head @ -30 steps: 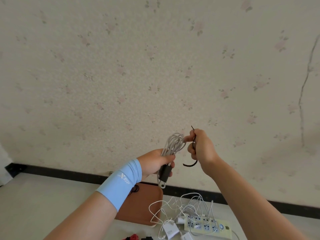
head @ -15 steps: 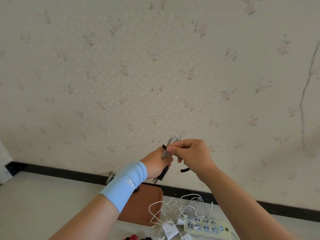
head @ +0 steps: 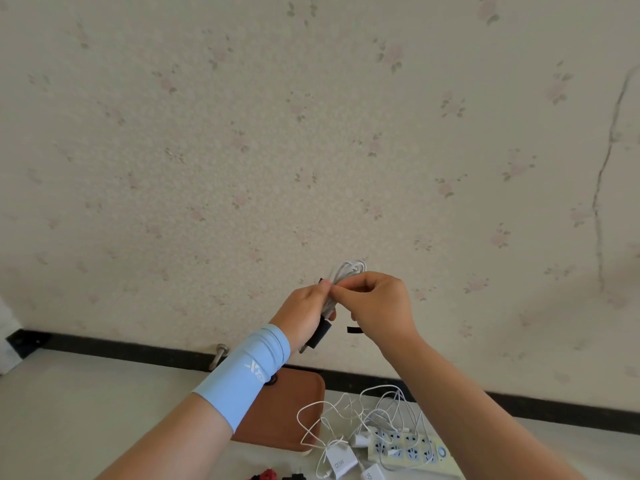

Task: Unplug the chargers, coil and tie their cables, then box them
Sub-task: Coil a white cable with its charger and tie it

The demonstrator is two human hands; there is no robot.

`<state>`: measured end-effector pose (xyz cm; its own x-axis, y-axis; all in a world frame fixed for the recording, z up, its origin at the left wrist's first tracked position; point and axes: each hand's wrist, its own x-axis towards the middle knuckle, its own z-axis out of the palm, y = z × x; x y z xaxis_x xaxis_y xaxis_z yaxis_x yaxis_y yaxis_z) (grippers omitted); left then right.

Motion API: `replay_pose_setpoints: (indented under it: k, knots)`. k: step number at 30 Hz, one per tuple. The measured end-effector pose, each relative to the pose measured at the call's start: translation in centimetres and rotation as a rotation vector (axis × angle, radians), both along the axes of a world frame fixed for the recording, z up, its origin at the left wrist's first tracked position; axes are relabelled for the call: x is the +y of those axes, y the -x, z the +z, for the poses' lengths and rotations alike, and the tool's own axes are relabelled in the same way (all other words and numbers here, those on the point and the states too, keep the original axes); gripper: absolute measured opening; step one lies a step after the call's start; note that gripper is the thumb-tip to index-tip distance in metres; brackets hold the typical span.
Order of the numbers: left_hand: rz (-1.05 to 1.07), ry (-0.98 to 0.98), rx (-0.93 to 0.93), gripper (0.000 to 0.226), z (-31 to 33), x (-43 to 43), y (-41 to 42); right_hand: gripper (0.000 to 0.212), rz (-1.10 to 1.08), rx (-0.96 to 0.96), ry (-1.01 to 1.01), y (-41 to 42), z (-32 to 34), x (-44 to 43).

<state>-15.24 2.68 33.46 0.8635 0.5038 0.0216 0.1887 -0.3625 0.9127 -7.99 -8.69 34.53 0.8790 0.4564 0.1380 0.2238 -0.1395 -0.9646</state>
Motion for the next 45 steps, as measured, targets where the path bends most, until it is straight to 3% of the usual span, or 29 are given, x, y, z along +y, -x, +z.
replay_pose_setpoints:
  k: [4,7,16,23,26,28,32,35,41,45]
  knots:
    - [0.120,0.052,-0.026,0.042,0.2,0.4,-0.5,0.008,0.075,0.010,-0.004,0.1,0.4,-0.1]
    - [0.233,0.229,-0.062,0.044,1.0,1.2,-0.4,0.008,0.142,0.071,0.037,-0.4,0.6,-0.6]
    - [0.000,0.538,-0.118,0.044,1.1,1.3,0.4,0.008,0.339,0.130,0.109,-1.5,0.1,-1.2]
    - [-0.102,0.190,-0.069,0.035,1.8,1.0,1.4,0.008,0.313,-0.053,0.288,-2.8,-0.6,-1.1]
    - [-0.202,0.047,-0.029,0.038,1.5,1.2,2.1,0.015,0.356,-0.354,0.320,-3.5,-1.0,-1.1]
    - [-0.271,-0.054,-0.011,0.038,1.4,1.6,2.5,0.008,0.417,-0.443,0.451,-3.9,-1.1,-1.4]
    - [-0.357,-0.252,0.073,0.038,1.3,2.1,3.0,0.045,0.540,-0.411,0.592,-4.1,-0.9,-2.0]
    - [-0.369,-0.365,0.121,0.038,1.0,2.1,3.2,0.030,0.564,-0.313,0.551,-4.1,-0.7,-2.0]
    - [-0.288,-0.619,0.205,0.042,0.2,2.5,3.0,0.036,0.662,0.277,0.218,-3.1,0.0,-1.9]
    - [-0.175,-0.614,0.159,0.038,-0.6,2.8,2.4,0.015,0.395,0.137,0.218,-1.5,-1.1,-0.2]
